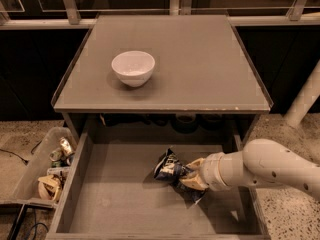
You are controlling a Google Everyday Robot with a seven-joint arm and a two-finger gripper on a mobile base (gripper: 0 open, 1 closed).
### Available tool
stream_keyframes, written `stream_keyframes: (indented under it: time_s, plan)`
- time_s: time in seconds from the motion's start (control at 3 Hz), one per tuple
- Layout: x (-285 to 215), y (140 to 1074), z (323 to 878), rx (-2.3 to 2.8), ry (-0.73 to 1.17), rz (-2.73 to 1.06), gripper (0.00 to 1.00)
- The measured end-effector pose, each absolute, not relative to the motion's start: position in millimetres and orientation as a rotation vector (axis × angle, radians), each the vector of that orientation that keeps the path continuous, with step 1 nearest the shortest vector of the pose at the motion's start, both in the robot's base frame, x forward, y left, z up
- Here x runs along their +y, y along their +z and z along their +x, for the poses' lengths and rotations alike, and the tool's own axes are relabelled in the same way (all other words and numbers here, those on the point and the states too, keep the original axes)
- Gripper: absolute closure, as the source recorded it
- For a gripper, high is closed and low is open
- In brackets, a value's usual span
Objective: Place blue chip bag into top drawer
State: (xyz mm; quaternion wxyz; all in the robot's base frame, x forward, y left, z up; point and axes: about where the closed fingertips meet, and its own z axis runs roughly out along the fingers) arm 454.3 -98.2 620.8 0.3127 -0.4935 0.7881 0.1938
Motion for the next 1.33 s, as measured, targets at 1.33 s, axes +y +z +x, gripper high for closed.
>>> stream_keyframes:
  time_s: [1.33]
  plan:
    - [-98.2, 620.8, 454.3, 2.079, 0.511, -1.302, 0.0]
